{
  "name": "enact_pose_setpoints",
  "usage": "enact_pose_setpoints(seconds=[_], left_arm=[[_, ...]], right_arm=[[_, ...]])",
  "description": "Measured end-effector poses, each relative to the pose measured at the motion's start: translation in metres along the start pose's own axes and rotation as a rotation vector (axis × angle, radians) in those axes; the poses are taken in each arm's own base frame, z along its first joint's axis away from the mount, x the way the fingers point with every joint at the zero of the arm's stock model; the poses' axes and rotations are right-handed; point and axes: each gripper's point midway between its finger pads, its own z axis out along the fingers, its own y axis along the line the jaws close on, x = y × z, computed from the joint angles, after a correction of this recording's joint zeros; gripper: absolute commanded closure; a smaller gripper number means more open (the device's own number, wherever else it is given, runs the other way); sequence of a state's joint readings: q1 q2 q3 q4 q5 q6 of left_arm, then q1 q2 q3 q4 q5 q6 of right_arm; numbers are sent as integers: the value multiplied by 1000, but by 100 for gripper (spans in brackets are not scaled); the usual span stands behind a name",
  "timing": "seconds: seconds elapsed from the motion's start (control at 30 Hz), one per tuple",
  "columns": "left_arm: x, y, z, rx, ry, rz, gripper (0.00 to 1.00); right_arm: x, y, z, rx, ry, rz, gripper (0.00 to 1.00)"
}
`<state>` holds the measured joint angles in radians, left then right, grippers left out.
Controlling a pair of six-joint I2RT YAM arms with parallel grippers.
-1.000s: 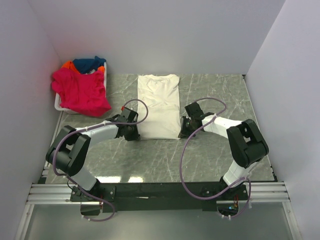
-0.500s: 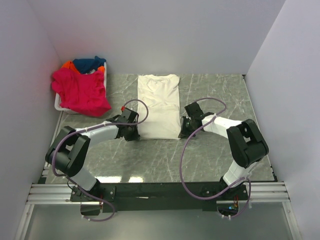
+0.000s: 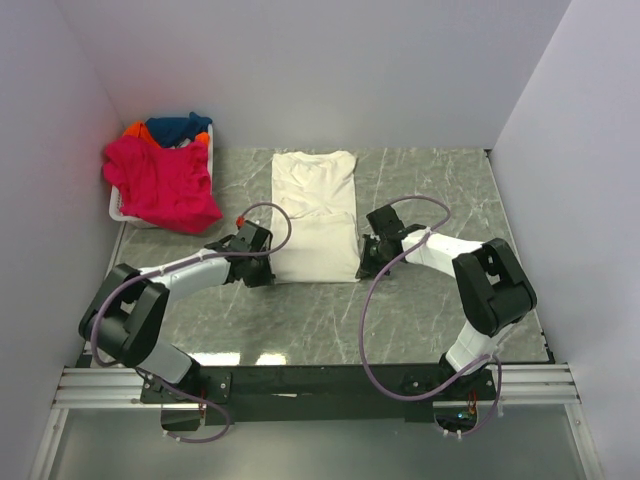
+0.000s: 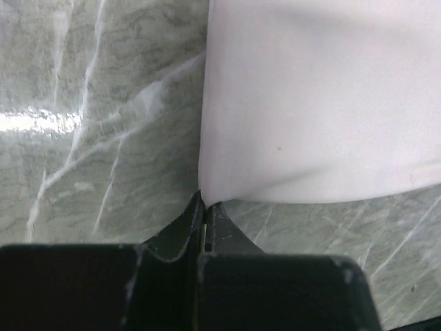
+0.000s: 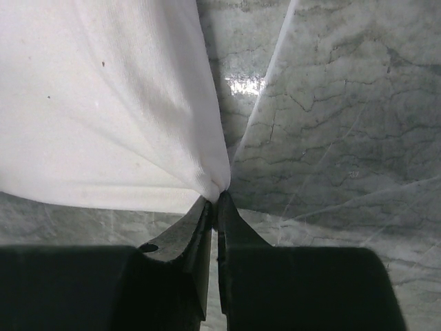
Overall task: Fold and stack the t-shirts
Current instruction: Fold the tshirt
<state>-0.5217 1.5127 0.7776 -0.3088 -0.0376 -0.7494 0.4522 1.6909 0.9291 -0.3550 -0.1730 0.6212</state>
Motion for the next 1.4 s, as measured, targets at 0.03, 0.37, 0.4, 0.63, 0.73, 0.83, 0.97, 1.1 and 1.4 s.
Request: enact_pose_setpoints(seconds=[0.03,0.37,0.4,0.63,0.73,0.83,0.97,1.1,1.4], left_arm=[[1,0,-2,6,0,0,100],[0,-10,-39,86,-21,9,100],[0,-11,-43,91,-20,12,99],[12,-16,-70,142,28,28,100],[20,-17,-81,164,63,29,100],[31,-15,-93,179,104,28,99],[44,-13,-108,196,152,26,100],[54,-11,-127,219,179,15,100],[50,-30,-180,333,166,-39,100]], right_arm=[[1,0,0,2,3,0,100],[3,4,-27,-8,-9,0,100],[2,6,-34,-16,-20,-3,100],[6,14,-71,-45,-64,-25,100],[14,15,-85,-40,-68,-44,100],[27,18,-96,-36,-60,-66,100],[45,21,-112,-33,-45,-84,100],[67,25,-131,-44,-33,-91,100],[90,28,-175,-79,-32,-1,100]])
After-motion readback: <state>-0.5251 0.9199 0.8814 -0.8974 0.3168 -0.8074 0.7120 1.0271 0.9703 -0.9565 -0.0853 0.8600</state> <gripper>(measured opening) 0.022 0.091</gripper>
